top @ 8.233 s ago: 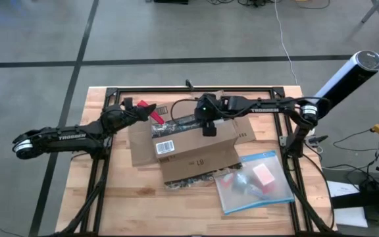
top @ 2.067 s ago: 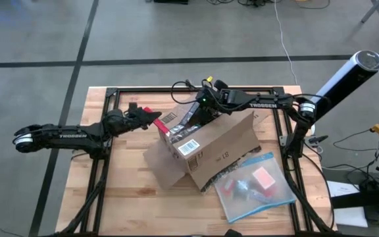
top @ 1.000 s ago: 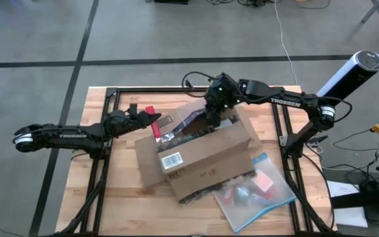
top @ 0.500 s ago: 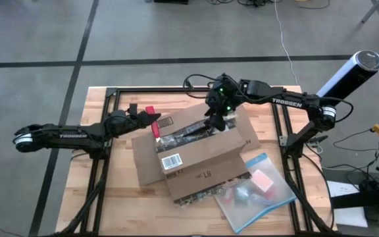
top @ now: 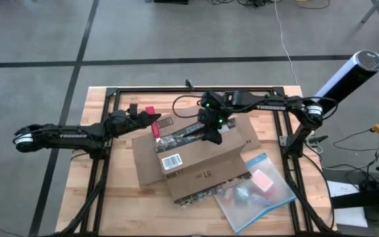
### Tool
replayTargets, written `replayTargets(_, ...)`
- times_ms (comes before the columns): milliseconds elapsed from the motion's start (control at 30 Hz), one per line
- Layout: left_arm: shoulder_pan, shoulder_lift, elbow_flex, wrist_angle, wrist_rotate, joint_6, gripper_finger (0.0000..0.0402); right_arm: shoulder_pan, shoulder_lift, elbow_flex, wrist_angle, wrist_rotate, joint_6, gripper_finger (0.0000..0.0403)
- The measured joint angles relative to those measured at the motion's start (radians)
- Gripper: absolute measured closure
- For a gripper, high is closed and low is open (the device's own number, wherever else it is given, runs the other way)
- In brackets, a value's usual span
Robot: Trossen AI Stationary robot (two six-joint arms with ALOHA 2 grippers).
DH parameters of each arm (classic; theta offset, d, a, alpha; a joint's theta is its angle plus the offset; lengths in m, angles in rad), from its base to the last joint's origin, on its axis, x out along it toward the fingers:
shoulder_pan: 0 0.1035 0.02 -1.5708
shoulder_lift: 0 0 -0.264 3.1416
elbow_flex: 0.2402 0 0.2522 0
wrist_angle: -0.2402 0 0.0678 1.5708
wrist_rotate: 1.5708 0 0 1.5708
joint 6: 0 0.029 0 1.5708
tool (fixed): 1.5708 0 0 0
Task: Unpack boxes
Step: Break down the box using the red cutter
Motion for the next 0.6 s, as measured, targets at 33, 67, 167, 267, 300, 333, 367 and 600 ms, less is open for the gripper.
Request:
replayTargets(33,0.0,0.0,0.0,0.001,0.0,0.0,0.0373,-0.003,0.012,0.0,0.002,0.002,-0.008,0.0217)
replayTargets(67,0.0,0.0,0.0,0.0,0.0,0.0,0.0373,-0.008,0.025,0.0,0.009,0.005,-0.012,0.0217)
replayTargets(167,0.0,0.0,0.0,0.0,0.0,0.0,0.0373,-0.022,0.051,0.0,0.044,0.007,-0.015,0.0217)
replayTargets(267,0.0,0.0,-0.001,0.002,0.004,-0.003,0.0373,-0.031,0.074,0.0,0.067,0.006,-0.017,0.0217)
replayTargets(300,0.0,0.0,-0.001,0.004,0.004,-0.004,0.0373,-0.033,0.081,0.0,0.076,0.006,-0.019,0.0217)
replayTargets(333,0.0,0.0,-0.001,0.004,0.004,-0.003,0.0373,-0.035,0.083,0.0,0.082,0.006,-0.019,0.0217)
replayTargets(367,0.0,0.0,-0.001,0.004,0.004,-0.004,0.0373,-0.037,0.083,0.0,0.091,0.006,-0.019,0.0217)
replayTargets(600,0.0,0.0,-0.001,0.001,0.004,-0.003,0.0373,-0.061,0.088,0.0,0.176,0.028,-0.018,0.0217)
